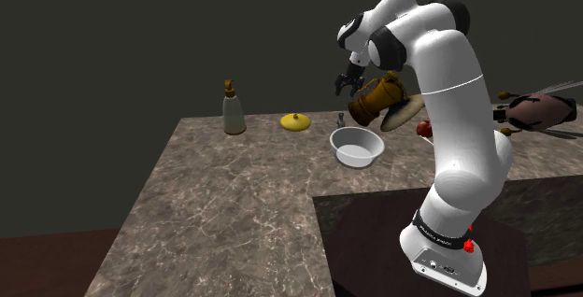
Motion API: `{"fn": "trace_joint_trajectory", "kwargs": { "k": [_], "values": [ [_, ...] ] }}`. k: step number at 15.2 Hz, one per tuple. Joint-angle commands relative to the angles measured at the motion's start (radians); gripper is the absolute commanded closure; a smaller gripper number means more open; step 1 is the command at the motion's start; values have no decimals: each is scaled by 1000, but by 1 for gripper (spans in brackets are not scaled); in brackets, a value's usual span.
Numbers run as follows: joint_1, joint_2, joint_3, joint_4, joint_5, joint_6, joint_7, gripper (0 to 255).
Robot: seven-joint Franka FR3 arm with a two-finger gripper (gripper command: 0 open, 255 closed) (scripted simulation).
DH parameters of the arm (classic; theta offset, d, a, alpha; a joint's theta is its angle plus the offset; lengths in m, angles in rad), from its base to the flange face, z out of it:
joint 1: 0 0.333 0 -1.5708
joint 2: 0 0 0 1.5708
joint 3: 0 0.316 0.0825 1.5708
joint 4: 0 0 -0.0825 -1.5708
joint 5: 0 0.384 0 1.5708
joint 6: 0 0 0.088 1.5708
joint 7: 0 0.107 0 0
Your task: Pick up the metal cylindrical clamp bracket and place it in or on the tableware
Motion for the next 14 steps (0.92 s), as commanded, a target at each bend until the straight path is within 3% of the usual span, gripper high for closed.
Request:
{"fn": "trace_joint_trajectory", "kwargs": {
  "k": [1, 5, 12, 13, 14],
  "values": [
    [-1, 37, -20, -16, -53, 1, -9, 0],
    [26, 75, -45, -31, -4, 18, -34, 0],
    [38, 84, -63, -29, 9, 11, -41, 0],
    [39, 84, -62, -44, 12, 22, -51, 255],
    [18, 125, -40, -15, 35, 31, -54, 255]
  ]
}}
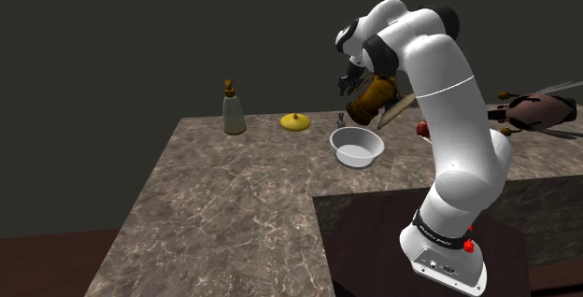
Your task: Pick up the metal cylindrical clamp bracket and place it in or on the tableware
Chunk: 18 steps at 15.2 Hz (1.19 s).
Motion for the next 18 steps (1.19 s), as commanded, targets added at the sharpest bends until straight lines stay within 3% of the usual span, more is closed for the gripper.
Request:
{"fn": "trace_joint_trajectory", "kwargs": {
  "k": [1, 2, 4, 6, 7, 8, 9, 14, 16, 18],
  "values": [
    [-29, 81, 11, -26, 3, -119, -12, 255],
    [-61, 95, 11, 21, 0, -153, -16, 255],
    [-36, 44, -8, -55, -7, -129, -44, 255],
    [-21, 48, -15, -29, -20, -147, -10, 255],
    [15, 26, -26, -52, -33, -144, 12, 255],
    [12, 22, -25, -69, -27, -39, -4, 255],
    [14, 23, -27, -69, -26, -40, -5, 0],
    [218, 87, -123, -98, -138, -101, 438, 0],
    [256, 126, -138, -72, -158, -152, 567, 0],
    [254, 136, -130, -84, -147, -133, 561, 0]
  ]
}}
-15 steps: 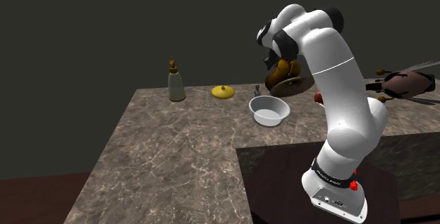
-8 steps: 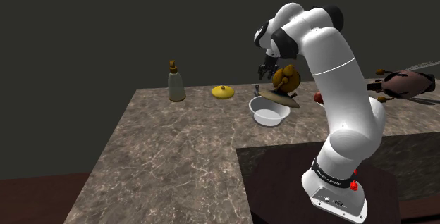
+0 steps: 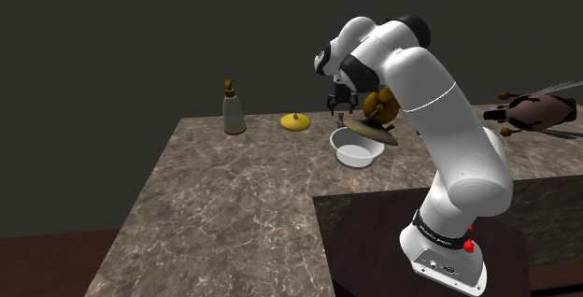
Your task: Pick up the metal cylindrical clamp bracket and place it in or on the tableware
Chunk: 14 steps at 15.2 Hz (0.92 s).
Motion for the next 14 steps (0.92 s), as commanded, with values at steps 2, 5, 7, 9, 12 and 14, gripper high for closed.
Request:
{"fn": "trace_joint_trajectory", "kwargs": {
  "k": [2, 5, 7, 9, 12, 14],
  "values": [
    [4, 17, 9, -16, 11, 21, 11, 0],
    [-1, 34, 24, -30, 27, 49, 2, 0],
    [-3, 38, 27, -33, 31, 54, 0, 0],
    [-3, 38, 27, -33, 31, 54, 0, 0],
    [-3, 38, 27, -33, 31, 54, 0, 0],
    [-3, 38, 27, -32, 31, 54, 0, 255]
  ]
}}
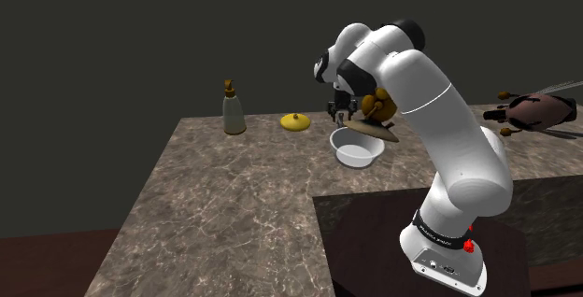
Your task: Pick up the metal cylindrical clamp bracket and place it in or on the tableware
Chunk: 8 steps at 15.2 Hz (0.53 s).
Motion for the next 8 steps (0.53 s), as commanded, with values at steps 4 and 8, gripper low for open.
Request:
{"fn": "trace_joint_trajectory", "kwargs": {
  "k": [4, 8],
  "values": [
    [-1, 7, 9, -1, 5, 0, 0, 255],
    [-2, 9, 10, 3, 5, -2, 1, 255]
  ]
}}
